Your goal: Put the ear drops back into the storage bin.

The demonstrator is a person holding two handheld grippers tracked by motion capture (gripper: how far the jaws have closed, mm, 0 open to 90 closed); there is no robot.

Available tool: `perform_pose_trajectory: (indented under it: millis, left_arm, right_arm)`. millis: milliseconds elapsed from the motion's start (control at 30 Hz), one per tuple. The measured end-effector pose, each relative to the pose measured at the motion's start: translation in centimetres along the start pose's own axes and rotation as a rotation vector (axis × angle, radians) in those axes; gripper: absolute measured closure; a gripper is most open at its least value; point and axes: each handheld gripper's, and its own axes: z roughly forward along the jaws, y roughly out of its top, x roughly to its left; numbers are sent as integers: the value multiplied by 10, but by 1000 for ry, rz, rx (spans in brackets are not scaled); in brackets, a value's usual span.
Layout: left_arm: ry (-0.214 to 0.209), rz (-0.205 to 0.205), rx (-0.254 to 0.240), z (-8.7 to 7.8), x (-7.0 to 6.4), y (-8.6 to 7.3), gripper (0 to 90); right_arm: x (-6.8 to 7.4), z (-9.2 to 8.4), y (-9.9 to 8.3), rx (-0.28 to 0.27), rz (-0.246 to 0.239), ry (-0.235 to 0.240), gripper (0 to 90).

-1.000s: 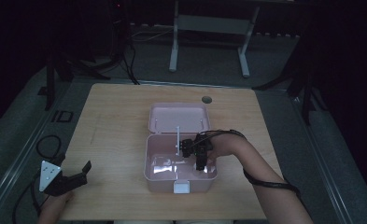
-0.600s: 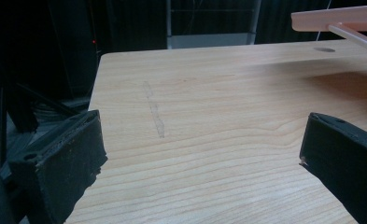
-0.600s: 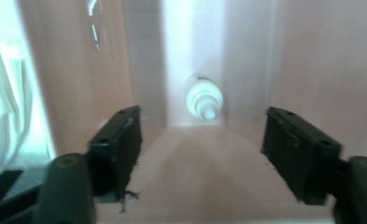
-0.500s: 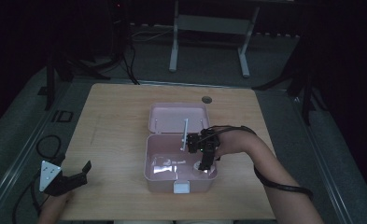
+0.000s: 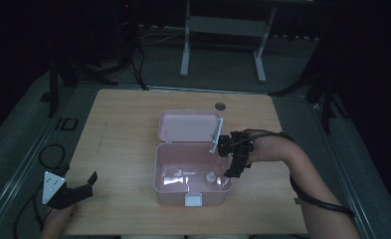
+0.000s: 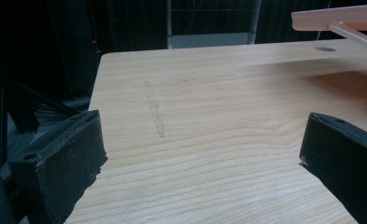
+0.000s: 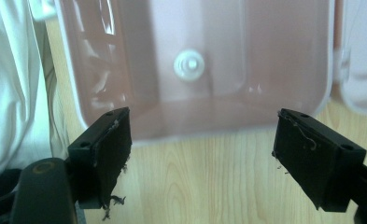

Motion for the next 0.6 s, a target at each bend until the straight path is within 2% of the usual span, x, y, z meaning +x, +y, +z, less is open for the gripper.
perform_pose_trajectory:
  millis: [133,267,600]
  left_arm:
    - [1,-4,-2,0,0,0,3]
    - [1,-2,-1,0,0,0,3]
    - [3,-2,0,0,0,0,4]
  right_arm:
    - [1,2,-15,17,12,-23,189]
    - [4,9,-27,21,13,-16,191]
    - [-1,32,-60,-41,87,15,193]
